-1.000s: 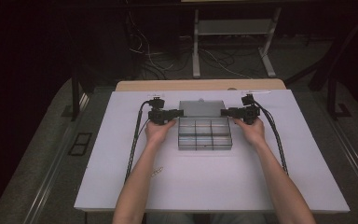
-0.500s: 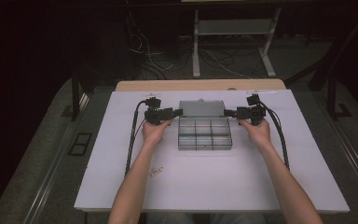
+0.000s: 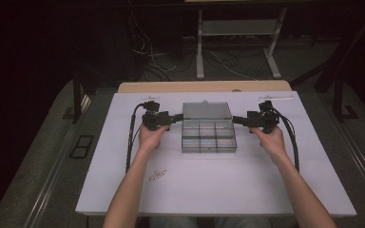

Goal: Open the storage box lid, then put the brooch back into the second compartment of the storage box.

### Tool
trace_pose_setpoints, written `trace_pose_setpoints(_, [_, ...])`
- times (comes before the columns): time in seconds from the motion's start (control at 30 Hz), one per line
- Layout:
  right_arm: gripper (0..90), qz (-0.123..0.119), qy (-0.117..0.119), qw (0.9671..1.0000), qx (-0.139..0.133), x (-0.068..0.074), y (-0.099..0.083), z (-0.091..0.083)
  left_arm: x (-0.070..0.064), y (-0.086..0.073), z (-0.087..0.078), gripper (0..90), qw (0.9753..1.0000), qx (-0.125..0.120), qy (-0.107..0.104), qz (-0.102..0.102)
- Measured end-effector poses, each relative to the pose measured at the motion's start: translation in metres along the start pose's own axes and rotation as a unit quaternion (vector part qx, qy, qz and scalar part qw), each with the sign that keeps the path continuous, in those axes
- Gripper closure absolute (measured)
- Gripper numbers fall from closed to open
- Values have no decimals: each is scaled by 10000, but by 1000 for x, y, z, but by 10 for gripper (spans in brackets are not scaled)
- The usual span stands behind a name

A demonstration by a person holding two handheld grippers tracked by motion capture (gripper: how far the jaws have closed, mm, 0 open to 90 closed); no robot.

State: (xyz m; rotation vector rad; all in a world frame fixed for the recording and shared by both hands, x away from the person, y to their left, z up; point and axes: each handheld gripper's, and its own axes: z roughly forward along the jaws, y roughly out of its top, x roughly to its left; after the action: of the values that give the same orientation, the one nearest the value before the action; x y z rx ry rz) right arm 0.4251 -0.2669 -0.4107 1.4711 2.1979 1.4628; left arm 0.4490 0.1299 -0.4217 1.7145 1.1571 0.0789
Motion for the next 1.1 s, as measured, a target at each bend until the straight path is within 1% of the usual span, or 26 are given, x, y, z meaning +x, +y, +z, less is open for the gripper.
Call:
trace_pose_setpoints(0.03, [84, -33, 11, 10000, 7, 1, -1, -2, -1, 0, -1, 108, 10000, -4, -11, 6])
trace_pose_setpoints(0.07, [11, -44, 20, 10000, 4, 3, -2, -3, -2, 0, -3, 92, 10000, -6, -40, 13])
trace_pose_setpoints(0.1, [5, -60, -14, 10000, 45, 4, -2, -4, -4, 0, -5, 80, 10000, -6, -43, 4])
trace_pose_setpoints(0.17, [5, -131, 19, 9999, 74, 7, -4, -6, -6, 1, -8, 41, 9999, 0, -84, 99])
trace_pose_setpoints(0.2, [5, -149, 18, 9999, 84, 9, -4, -8, -8, 1, -9, 22, 9999, 5, -83, 95])
trace_pose_setpoints(0.27, [5, -209, 43, 9998, 38, 12, -6, -11, -10, 1, -12, 3, 9998, 15, -100, 150])
trace_pose_setpoints(0.37, [5, -255, 65, 9996, 43, 17, -9, -16, -13, -1, -18, 0, 9997, 48, -84, 238])
trace_pose_setpoints(0.4, [5, -261, 92, 9996, 37, 19, -11, -17, -15, -2, -20, 0, 9998, 46, -76, 204])
trace_pose_setpoints(0.43, [5, -282, 104, 9995, 38, 20, -13, -18, -15, -2, -22, 0, 9996, 47, -92, 257])
trace_pose_setpoints(0.47, [5, -296, 111, 9995, 46, 22, -15, -20, -16, -3, -24, 0, 9997, 47, -77, 235])
trace_pose_setpoints(0.5, [5, -306, 119, 9994, 50, 24, -16, -21, -17, -4, -26, 0, 9995, 66, -87, 312])
trace_pose_setpoints(0.53, [5, -329, 125, 9993, 79, 25, -18, -22, -18, -5, -28, 0, 9994, 75, -93, 326])
trace_pose_setpoints(0.57, [5, -362, 127, 9992, 81, 27, -20, -24, -18, -5, -30, 0, 9991, 88, -116, 392])
trace_pose_setpoints(0.63, [5, -425, 124, 9990, 95, 31, -22, -27, -21, -7, -35, 0, 9989, 82, -133, 434])
trace_pose_setpoints(0.7, [5, -467, 159, 9988, 82, 34, -25, -31, -23, -9, -39, 0, 9986, 90, -193, 488])
trace_pose_setpoints(0.77, [5, -484, 190, 9986, 50, 37, -28, -34, -26, -11, -43, 0, 9980, 133, -214, 582])
trace_pose_setpoints(0.8, [5, -493, 212, 9986, 25, 39, -29, -36, -27, -12, -45, 0, 9980, 153, -216, 578])
trace_pose_setpoints(0.93, [5, -547, 253, 9982, 17, 45, -33, -43, -30, -17, -51, 0, 9964, 296, -255, 747])
trace_pose_setpoints(1.0, [5, -585, 272, 9979, -1, 48, -36, -47, -31, -19, -53, 0, 9960, 357, -256, 773])
trace_pose_setpoints(1.1, [5, -674, 189, 9975, 61, 50, -41, -51, -32, -23, -58, 0, 9953, 417, -256, 830])
